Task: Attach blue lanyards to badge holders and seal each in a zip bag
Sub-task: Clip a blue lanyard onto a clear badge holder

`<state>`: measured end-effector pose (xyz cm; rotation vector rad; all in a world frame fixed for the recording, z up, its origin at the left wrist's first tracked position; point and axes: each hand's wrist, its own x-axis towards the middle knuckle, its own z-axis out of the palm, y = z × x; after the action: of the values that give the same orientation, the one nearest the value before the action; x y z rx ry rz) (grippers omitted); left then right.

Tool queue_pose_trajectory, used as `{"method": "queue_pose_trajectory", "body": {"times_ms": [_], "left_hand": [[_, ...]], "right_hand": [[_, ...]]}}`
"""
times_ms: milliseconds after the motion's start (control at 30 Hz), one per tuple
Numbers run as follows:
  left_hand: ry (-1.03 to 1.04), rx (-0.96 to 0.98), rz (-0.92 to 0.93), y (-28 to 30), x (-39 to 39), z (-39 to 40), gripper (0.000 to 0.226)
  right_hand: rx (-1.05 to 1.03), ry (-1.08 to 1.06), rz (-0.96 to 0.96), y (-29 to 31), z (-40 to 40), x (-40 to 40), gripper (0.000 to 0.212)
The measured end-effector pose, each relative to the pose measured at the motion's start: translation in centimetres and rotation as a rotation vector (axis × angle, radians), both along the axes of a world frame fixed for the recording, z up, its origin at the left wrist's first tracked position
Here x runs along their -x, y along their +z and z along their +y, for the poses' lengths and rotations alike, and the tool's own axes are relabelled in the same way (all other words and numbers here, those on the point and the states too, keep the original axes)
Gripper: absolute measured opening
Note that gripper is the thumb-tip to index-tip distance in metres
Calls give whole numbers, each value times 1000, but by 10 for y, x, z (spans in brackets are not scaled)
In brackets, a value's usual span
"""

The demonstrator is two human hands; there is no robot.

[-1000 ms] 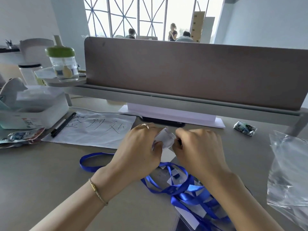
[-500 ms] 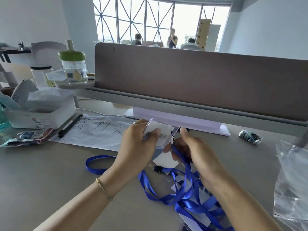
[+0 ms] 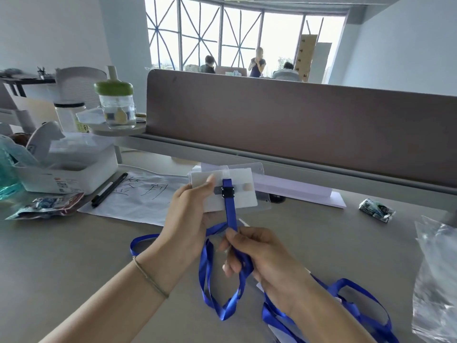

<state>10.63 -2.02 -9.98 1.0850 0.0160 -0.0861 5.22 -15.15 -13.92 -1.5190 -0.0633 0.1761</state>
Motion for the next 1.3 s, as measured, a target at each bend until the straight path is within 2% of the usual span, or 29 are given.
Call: {"method": "queue_pose_trajectory", "body": {"times_ms": [133, 300, 367, 433, 533, 667, 733, 900, 1000, 1167, 1300], "left_hand": [[-60, 77, 66, 5, -2, 3, 14], [-114, 12, 19, 12, -9, 11, 15], [-192, -25, 22, 15, -9, 15, 20], [-277, -60, 30, 17, -8, 17, 14], [-421, -170, 4, 17, -6, 20, 7], [-554, -448, -75, 14, -4, 22, 13], [-571, -596, -102, 13, -2, 22, 5], [-571, -1026, -228, 8, 0, 16, 39], [-549, -1216, -344, 6, 2, 14, 35], [-326, -1344, -525, 0, 0, 11, 35], [-99, -1280, -615, -7, -9, 13, 24]], "right_hand": [[-15, 100, 38, -8, 2, -2, 36], [5, 188, 92, -6, -17, -5, 29], [44, 227, 101, -3, -25, -6, 27], [129, 265, 105, 1, -34, -7, 28], [304, 311, 111, 5, -46, -7, 25], [393, 270, 98, 9, -60, -8, 26], [415, 258, 62, 12, -69, -9, 33], [433, 165, -40, 20, -78, -10, 39], [462, 104, -97, 25, -75, -8, 44], [493, 37, -141, 28, -62, -6, 41], [462, -13, -167, 28, -53, -4, 41]]}}
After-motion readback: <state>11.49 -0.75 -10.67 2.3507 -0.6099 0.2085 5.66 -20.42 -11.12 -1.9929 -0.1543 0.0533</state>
